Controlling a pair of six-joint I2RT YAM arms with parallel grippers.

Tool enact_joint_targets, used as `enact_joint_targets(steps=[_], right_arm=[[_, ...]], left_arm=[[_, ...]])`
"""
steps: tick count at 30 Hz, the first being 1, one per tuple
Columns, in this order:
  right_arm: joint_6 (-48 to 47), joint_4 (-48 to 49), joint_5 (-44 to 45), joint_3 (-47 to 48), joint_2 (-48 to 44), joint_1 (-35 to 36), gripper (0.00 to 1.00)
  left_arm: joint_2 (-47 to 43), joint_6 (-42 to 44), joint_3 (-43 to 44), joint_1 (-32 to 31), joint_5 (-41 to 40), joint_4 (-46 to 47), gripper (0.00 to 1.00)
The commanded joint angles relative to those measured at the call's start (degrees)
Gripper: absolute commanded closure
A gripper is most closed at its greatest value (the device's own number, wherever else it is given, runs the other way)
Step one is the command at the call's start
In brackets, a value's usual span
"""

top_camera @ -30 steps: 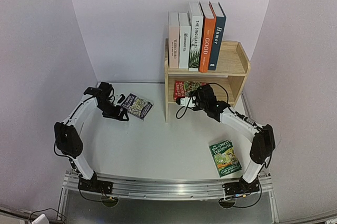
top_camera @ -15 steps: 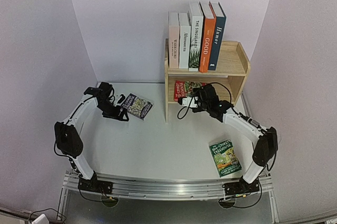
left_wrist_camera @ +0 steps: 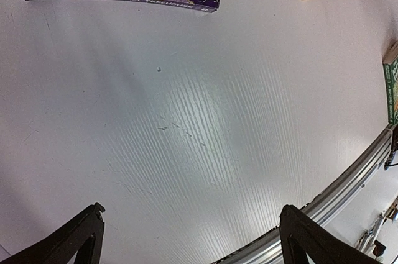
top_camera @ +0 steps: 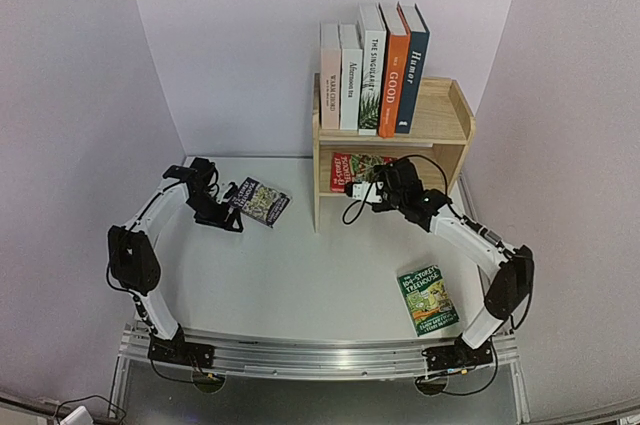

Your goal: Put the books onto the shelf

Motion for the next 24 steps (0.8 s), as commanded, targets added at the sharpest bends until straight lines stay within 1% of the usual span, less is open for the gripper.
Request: enact_joint_targets(steps=[1, 14, 24], right_arm=[[-0.69, -0.63, 0.94, 0.07, -0.40, -1.15, 0.20], [0.08, -0.46, 1.53, 1.01, 1.64, -2.59, 0.20], [1.48, -0.10, 1.83, 3.71, 4.05, -2.63, 0.20]], left_arm=[[-0.04, 1.15, 3.23, 0.21, -0.95, 0.27, 0.02], [-0.26, 1.07, 3.18, 0.38, -1.14, 0.65, 0.02], [-0.29, 0.88, 3.05, 0.40, -0.97, 0.56, 0.02]])
